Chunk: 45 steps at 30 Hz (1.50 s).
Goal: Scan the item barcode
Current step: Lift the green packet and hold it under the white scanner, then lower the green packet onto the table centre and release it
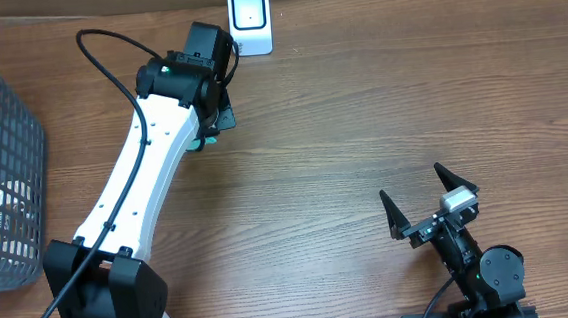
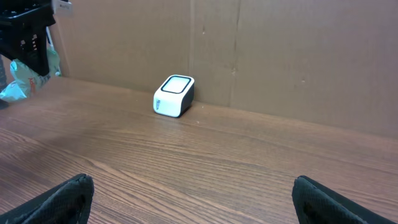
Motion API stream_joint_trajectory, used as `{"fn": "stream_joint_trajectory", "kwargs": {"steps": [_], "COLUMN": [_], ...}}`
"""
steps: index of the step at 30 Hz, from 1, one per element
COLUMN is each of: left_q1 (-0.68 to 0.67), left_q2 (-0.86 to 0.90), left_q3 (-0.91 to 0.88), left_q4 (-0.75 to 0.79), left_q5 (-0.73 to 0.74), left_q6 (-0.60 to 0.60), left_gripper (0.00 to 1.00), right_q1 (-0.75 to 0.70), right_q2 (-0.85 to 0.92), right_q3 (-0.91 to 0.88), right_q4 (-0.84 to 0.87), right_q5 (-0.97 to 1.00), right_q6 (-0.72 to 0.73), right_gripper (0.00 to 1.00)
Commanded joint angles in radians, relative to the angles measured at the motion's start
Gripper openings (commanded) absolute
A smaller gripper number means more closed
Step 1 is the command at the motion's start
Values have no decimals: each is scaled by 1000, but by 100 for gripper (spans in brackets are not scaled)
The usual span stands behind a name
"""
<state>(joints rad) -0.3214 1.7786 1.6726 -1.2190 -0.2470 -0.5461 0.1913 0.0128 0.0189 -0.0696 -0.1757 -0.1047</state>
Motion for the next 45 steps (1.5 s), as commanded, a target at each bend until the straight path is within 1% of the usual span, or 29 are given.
{"fn": "stream_joint_trajectory", "kwargs": {"steps": [1,15,22,29,34,41,42,43,45], "left_q1": [-6,-6,-20,-113,-199,-274,-278,-282,-284], "left_q2": [-16,-5,79,231,302,311,311,311,311], "left_q3": [-8,-8,-9,-9,-9,-8,-8,-8,-4], "left_q4": [-7,-26,-27,-11,13,56,66,74,82], "left_q5": [-42,-127,-127,-145,-153,-151,-148,-144,-135], "left_q6": [-74,-76,-33,-34,-37,-37,-37,-37,-37], "left_gripper": [4,4,4,4,4,4,13,26,66], "right_q1": [-2,-2,-2,-2,-2,-2,-2,-2,-2], "right_q2": [-10,-10,-10,-10,-10,-10,-10,-10,-10], "right_q3": [-11,-11,-11,-11,-11,-11,-11,-11,-11], "right_q4": [5,5,5,5,5,5,5,5,5], "right_q5": [6,6,6,6,6,6,6,6,6], "right_q6": [4,4,4,4,4,4,4,4,4], "right_gripper": [100,100,100,100,100,100,100,100,100]}}
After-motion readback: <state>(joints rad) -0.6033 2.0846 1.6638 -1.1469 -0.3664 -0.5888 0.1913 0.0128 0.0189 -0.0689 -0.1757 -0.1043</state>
